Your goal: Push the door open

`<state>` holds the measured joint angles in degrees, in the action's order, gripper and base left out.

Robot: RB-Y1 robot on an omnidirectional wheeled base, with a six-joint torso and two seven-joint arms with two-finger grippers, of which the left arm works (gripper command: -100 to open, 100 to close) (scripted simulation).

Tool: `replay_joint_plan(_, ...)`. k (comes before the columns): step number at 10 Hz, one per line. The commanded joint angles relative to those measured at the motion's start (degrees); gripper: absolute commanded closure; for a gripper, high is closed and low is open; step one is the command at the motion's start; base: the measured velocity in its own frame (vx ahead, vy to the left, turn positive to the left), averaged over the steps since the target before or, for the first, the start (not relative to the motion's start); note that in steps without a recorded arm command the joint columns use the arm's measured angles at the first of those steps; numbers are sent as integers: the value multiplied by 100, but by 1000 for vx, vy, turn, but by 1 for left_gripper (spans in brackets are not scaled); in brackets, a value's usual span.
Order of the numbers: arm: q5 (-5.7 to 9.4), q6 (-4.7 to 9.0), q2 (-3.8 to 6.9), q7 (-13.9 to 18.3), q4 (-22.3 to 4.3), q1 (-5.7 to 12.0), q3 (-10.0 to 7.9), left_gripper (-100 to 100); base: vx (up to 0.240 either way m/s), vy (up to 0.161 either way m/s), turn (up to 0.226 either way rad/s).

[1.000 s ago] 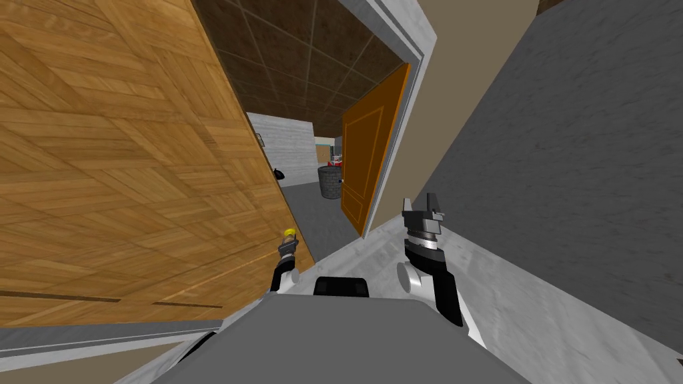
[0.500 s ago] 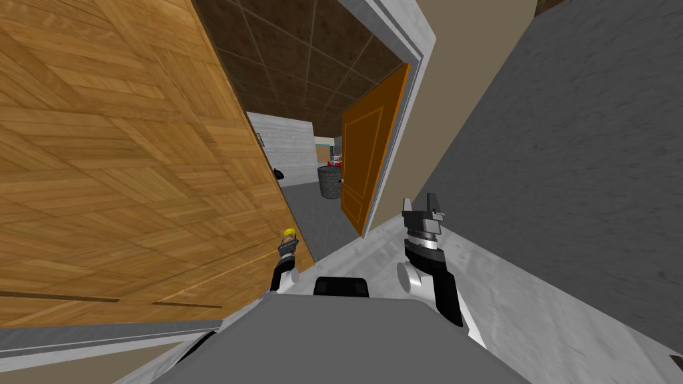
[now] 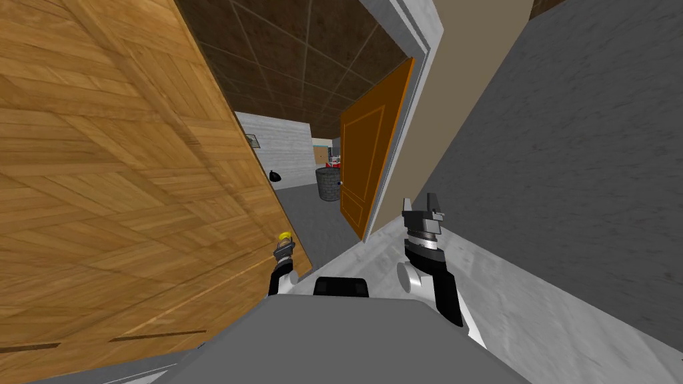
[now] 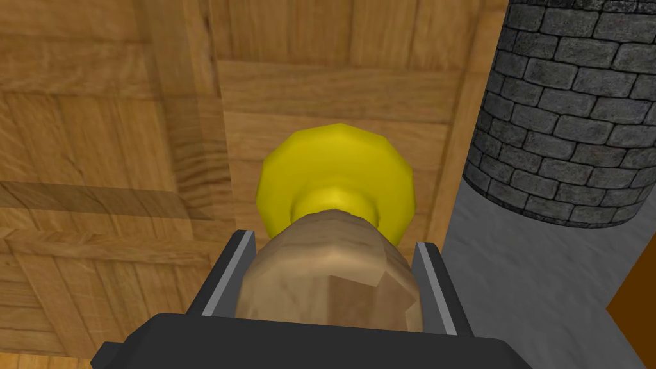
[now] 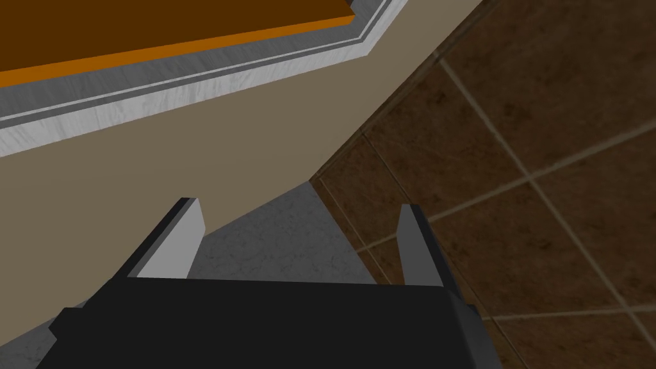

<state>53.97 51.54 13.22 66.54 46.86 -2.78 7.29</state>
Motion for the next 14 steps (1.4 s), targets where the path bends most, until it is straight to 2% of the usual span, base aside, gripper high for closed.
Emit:
replay_joint_plan(1,63,45,-28,-103,119,-22,-142,100,181,78,-66)
replay_joint_plan(8,469,293,-361,-577,455,-389,-944,100,154,95,-92)
replay_joint_plan(10,505,315,-391,-619,485,-422,-1015,100,121,69,-42)
replay_joint_plan(11,577,359,-450,-703,544,-488,-1158,100,100,59,-70)
replay_joint_plan(14,683,424,-537,-826,631,-583,-1366,100,105,69,-64)
